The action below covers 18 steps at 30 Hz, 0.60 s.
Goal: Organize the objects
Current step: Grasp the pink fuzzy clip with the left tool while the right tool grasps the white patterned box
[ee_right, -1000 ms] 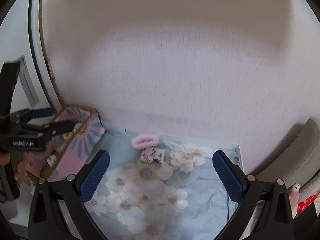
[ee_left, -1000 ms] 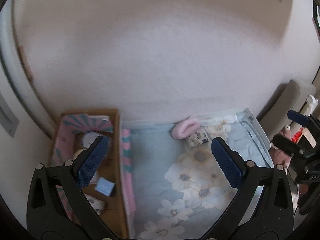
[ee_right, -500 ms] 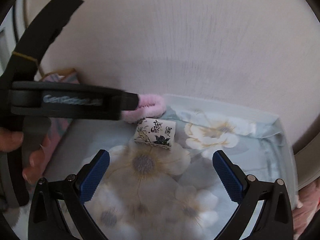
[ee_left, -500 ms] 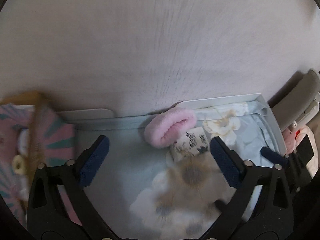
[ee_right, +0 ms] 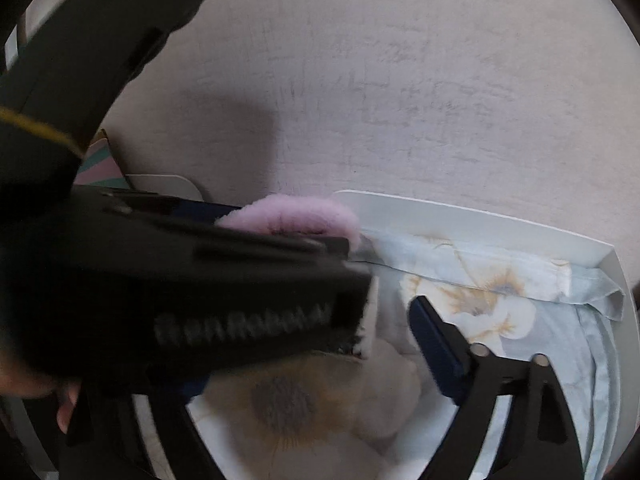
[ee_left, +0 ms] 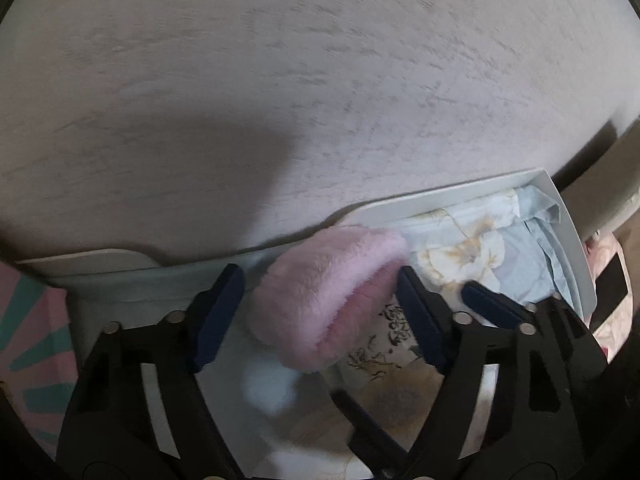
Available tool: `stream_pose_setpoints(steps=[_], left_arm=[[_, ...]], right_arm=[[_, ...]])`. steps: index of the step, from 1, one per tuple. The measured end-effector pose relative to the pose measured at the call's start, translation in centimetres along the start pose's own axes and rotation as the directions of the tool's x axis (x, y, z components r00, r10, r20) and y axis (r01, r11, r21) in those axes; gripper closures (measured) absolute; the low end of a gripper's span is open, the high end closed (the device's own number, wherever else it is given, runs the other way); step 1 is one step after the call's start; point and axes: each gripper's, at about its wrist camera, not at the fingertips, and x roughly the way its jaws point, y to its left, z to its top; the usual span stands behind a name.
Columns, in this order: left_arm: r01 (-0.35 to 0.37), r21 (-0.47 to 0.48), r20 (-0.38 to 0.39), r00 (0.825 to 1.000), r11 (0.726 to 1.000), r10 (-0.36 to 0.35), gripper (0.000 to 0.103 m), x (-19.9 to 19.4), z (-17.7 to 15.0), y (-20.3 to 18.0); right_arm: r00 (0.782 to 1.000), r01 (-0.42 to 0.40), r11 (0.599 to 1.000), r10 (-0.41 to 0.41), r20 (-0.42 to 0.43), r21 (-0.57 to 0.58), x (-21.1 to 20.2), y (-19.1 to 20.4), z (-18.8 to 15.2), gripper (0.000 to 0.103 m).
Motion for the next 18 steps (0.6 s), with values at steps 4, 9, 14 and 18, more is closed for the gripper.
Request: stream_pose_setpoints(steps=[4,9,14,18], left_arm=[[-0.016,0.052,0.002,1.000,0.999,0.016,0.040,0.2,0.0,-0.5],[0.026,0.012,0.009,1.000,1.000,-0.026,0.049,0.0,0.2,0.2],[0.018,0.057,0.024,1.000,0.998,-0.019,0.059,-0.8,0.4,0.1],[0.020,0.058,0.030,0.999,0.998,-0.022,0.063,-1.2,0.6,-0.1]], right_arm=[[1.000,0.009,1.000,-0.010,-0.018,-0.022,0.3,0.1,-0.4,0.042],[1.000,0.008,1.000,-0.008,-0.015,-0.021,0.1,0.0,-0.6,0.043],[1.000,0.006,1.000,-0.006,-0.008,-0.001,-0.4,-0.3,-1.0,0.043],[1.000,0.005,1.000,-0.005,-0.004,0.003,-1.2,-0.4,-1.4,0.043]])
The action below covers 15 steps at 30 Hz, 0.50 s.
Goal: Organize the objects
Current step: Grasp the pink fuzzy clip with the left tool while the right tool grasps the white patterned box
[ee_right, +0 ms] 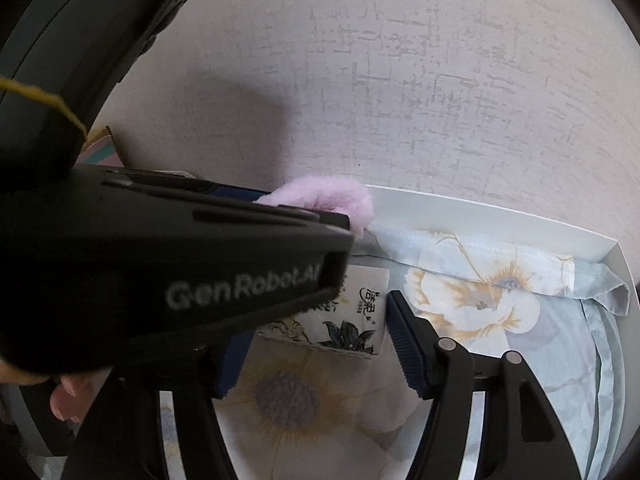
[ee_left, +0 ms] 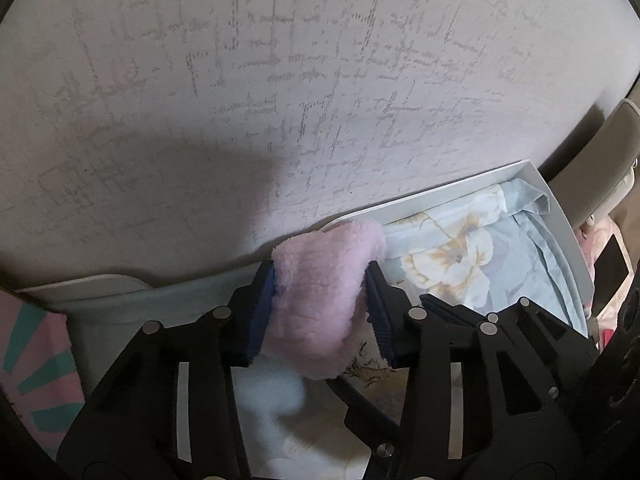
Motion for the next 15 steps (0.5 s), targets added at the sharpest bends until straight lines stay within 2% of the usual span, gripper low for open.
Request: stream_pose_setpoints(steps=[8,15], left_arm=[[0.019,-0.022,0.032,0.999,1.000,-0.019,0.064,-2.6,0.1,-0.6],[0.025,-0.044,0.099,0.995,0.999,-0.021,0.064,-9.4,0.4,-0.8]], right_arm=[[1.000,0.006,1.000,-0.006,0.001,0.006,-3.3,-0.5,-0.3,0.043],[0.999,0.022,1.000,-0.022,0.026,0.006,-8.5,-0.8,0.5,0.043]])
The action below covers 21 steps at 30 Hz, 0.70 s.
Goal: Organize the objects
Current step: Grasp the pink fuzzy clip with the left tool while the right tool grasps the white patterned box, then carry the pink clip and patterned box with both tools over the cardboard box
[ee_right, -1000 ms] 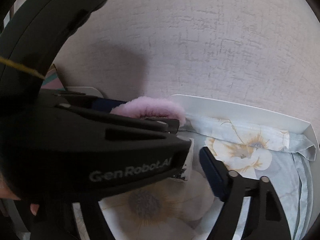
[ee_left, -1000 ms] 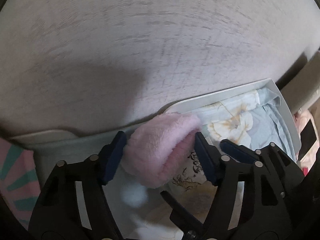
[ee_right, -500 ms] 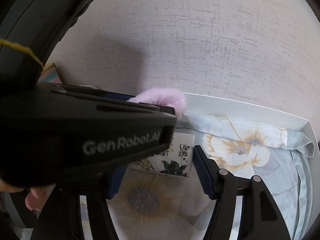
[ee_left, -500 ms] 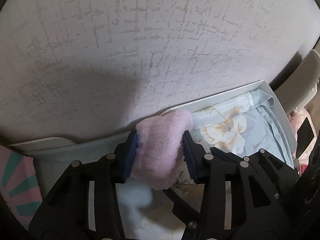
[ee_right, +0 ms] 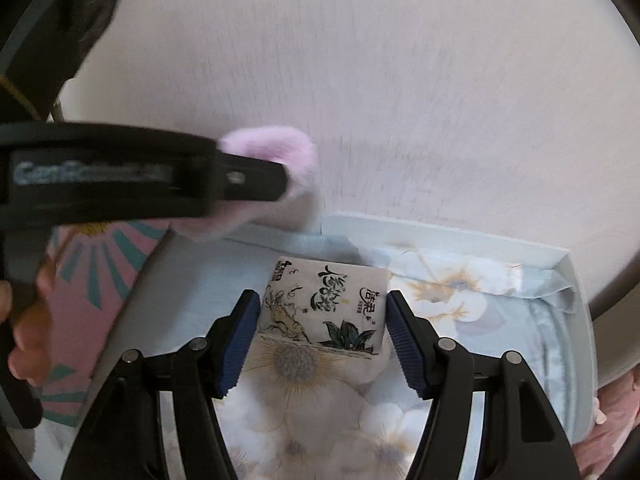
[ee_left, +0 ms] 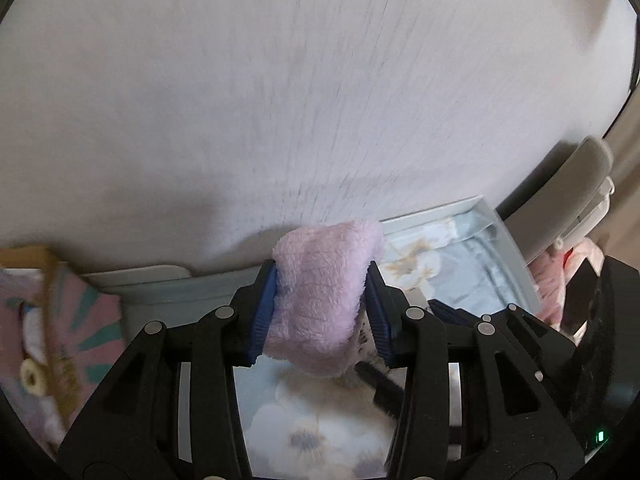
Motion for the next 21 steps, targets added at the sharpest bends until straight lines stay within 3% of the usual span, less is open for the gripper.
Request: stream_pose_setpoints(steps=[11,21], left_arm=[[-0.076,-0.016,0.111,0.991,0.997,0.077,0.064,-11.8,-0.5,0.3],[-0.148,-0.042,0.138,0.979,0.988,0.153,0.064,-16.2,-3.7,0.2]], right_arm=[[0.997,0.031,0.998,-0.035,0.071,0.057,-10.0,-1.0,2.8,0.043],[0.993,0.064,0.994,-0.072,0.094,0.092,-14.2,0.4,1.1,0.043]])
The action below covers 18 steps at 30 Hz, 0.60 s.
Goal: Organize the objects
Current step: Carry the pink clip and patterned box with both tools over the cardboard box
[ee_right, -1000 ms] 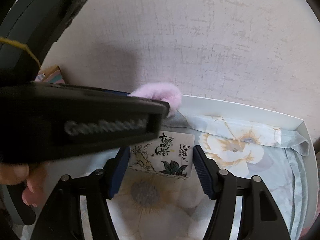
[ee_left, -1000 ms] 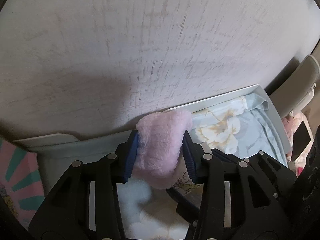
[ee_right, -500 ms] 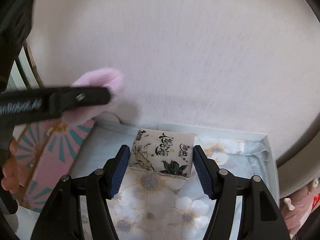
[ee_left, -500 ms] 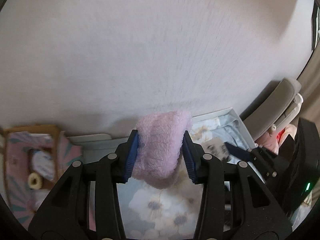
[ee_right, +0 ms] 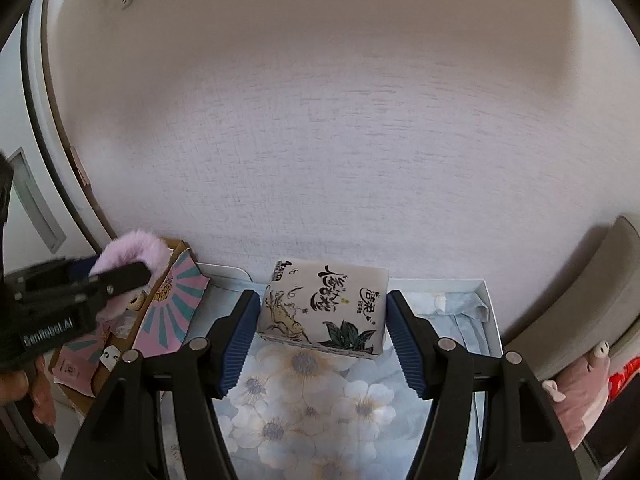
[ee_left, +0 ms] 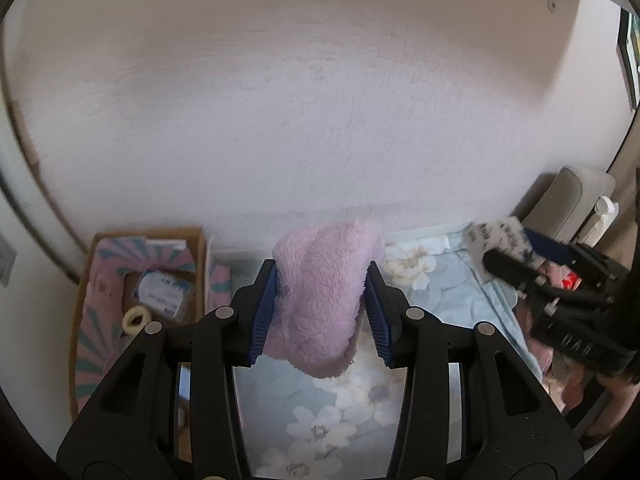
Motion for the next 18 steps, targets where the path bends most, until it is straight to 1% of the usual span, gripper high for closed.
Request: stream_pose_setpoints(steps=[1,2,3,4,5,7,12,13,14,18], left_arm=[[-0.005,0.000,-0.003,1.000,1.000,0.005,0.064,-0.4,-0.3,0.4],[-0.007,-0.004,-0.008,1.000,1.000,0.007,0.064,-0.5,-0.8,0.4],[-0.005,-0.011,-0.012,1.000,1.000,0.005,0.064,-0.5,-1.5,0.3],[0.000,-0.019,-0.019,1.000,1.000,0.000,0.064,-0.5,-1.9,0.3],[0.000,-0.023,-0.022,1.000,1.000,-0.001,0.064,-0.4,-2.1,0.1],[-0.003,-0.023,-0.023,1.000,1.000,0.002,0.064,-0.6,-2.5,0.0],[-0.009,-0.033,-0.008,1.000,0.999,0.009,0.064,-0.5,-2.5,0.3],[-0.012,-0.036,-0.005,1.000,0.999,0.012,0.064,-0.6,-2.5,0.4],[-0.018,-0.042,-0.001,1.000,0.999,0.018,0.064,-0.8,-2.5,0.7],[-0.037,-0.065,0.006,0.999,0.997,0.038,0.064,-1.7,-2.4,1.6]], right_arm=[[1.000,0.002,1.000,-0.002,-0.002,0.001,-0.3,0.9,-0.8,0.043],[1.000,0.006,1.000,-0.006,-0.005,0.003,0.9,0.3,0.5,0.043],[1.000,0.009,1.000,-0.009,-0.009,0.002,1.4,0.9,1.9,0.043],[1.000,0.011,1.000,-0.011,-0.011,0.001,0.0,0.7,1.8,0.043],[1.000,0.013,1.000,-0.013,-0.011,0.001,-0.4,0.9,2.9,0.043],[1.000,0.016,1.000,-0.016,-0.008,-0.004,-0.5,1.0,2.9,0.043],[1.000,0.010,1.000,-0.010,-0.002,-0.013,1.5,1.9,3.7,0.043],[1.000,0.004,1.000,-0.004,-0.002,-0.018,1.5,2.2,3.8,0.043],[1.000,0.000,1.000,0.000,-0.001,-0.022,3.3,2.7,3.7,0.043],[0.999,-0.032,0.998,0.032,0.005,-0.051,3.7,4.2,4.2,0.043]])
